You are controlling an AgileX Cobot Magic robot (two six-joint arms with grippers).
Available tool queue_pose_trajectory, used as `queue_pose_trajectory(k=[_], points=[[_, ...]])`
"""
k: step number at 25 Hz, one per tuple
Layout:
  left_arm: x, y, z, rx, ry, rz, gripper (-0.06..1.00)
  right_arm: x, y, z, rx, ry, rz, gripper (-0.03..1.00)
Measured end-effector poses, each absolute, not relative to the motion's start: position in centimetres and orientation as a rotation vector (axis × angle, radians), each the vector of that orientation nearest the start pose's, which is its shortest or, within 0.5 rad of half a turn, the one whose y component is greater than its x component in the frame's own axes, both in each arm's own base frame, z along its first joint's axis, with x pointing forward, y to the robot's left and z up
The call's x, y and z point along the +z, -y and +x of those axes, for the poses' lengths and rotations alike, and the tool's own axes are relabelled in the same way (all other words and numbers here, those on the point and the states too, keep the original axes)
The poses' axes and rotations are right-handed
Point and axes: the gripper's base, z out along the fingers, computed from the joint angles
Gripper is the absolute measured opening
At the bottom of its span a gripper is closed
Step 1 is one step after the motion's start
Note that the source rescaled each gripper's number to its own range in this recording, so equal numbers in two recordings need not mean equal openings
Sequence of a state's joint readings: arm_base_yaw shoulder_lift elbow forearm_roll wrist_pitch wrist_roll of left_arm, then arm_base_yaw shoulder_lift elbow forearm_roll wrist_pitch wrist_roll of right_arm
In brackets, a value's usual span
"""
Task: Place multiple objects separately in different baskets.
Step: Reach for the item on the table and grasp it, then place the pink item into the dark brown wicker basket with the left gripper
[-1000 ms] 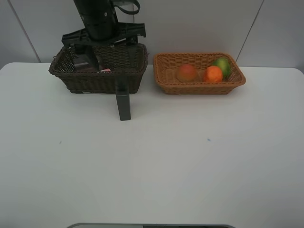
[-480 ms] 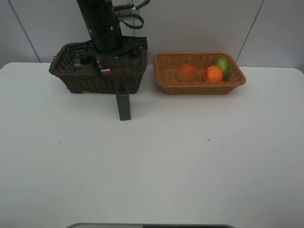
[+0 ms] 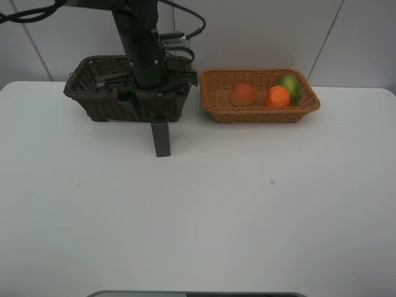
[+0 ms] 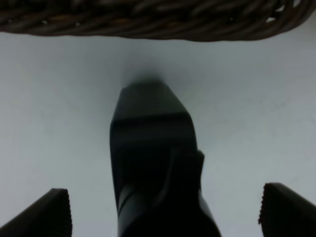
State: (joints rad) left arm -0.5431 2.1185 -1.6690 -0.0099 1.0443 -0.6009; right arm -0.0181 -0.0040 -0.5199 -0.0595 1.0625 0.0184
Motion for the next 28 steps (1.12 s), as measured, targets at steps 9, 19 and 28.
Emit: queue_pose_trajectory(k=[9, 19, 28], points=[[15.7, 22.8, 37.8, -0.092, -3.044, -0.073, 0.97, 28.3, 0.5, -0.8, -0.071, -2.021, 0.041, 0.90], [15.2, 22.9, 38.0, -0.095, -3.041, -0.069, 0.27, 28.3, 0.5, -0.8, -0.071, -2.021, 0.041, 0.90], [15.2, 23.0, 37.9, -0.114, -3.044, -0.075, 0.13, 28.3, 0.5, -0.8, -0.071, -2.021, 0.041, 0.90]])
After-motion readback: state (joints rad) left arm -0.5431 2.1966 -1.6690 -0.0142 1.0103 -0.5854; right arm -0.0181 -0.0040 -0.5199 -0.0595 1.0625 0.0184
